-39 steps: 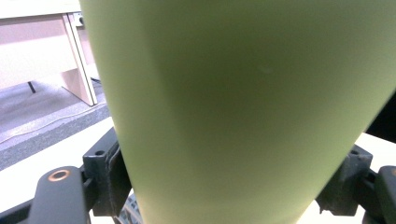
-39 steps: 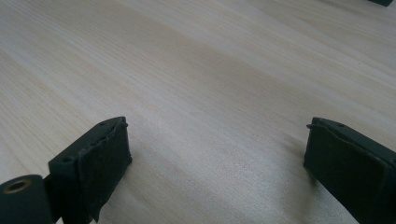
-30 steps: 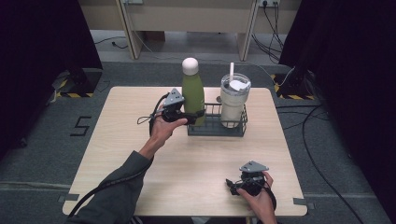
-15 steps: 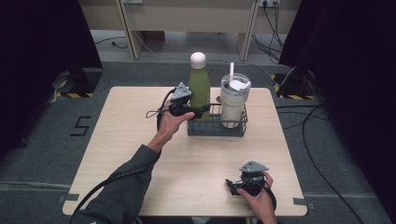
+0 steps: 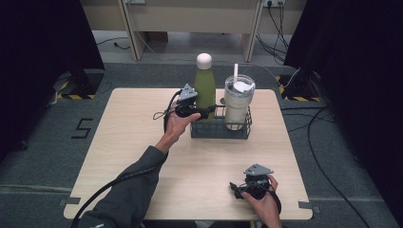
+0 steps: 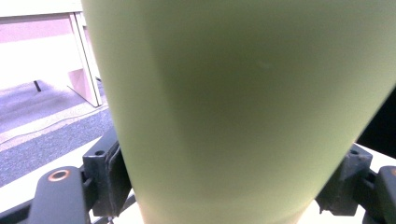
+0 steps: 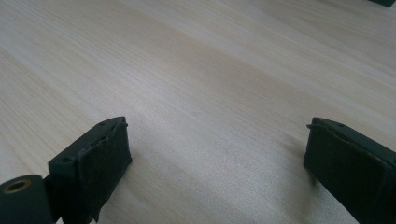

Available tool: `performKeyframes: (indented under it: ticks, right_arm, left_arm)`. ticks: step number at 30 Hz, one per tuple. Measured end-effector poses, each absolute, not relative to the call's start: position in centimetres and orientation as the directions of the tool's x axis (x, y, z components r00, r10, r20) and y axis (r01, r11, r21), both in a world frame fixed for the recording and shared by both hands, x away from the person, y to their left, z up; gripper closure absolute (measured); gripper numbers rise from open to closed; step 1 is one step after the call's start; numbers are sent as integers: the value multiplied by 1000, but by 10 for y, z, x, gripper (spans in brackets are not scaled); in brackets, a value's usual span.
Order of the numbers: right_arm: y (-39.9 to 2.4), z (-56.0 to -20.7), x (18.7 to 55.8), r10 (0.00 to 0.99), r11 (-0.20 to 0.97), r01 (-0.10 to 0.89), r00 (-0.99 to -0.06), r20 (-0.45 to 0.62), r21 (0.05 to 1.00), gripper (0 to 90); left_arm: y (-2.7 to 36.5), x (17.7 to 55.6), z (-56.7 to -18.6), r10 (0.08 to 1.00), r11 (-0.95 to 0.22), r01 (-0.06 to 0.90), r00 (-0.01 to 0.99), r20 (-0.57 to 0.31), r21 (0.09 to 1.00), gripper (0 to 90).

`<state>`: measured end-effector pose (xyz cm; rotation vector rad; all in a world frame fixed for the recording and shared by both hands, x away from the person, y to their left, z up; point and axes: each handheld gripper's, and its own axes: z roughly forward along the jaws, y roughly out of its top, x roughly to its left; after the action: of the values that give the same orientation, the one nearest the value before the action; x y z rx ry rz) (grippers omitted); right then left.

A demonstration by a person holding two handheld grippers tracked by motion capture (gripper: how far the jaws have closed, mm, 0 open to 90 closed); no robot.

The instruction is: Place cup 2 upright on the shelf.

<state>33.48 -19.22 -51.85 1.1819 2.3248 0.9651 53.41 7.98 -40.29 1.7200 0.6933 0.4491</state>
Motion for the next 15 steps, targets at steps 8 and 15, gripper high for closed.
performKeyframes:
  ticks: [8, 15]
  right_arm:
    - [-192, -518, 335, 810, 417, 566, -586, -9, 711, 73]
    - [-192, -518, 335, 810, 417, 566, -586, -8, 711, 73]
  left_arm:
    - [84, 540, -406, 673, -142, 230, 735, -76, 963, 203]
    - [86, 544, -407, 678, -142, 236, 731, -79, 961, 203]
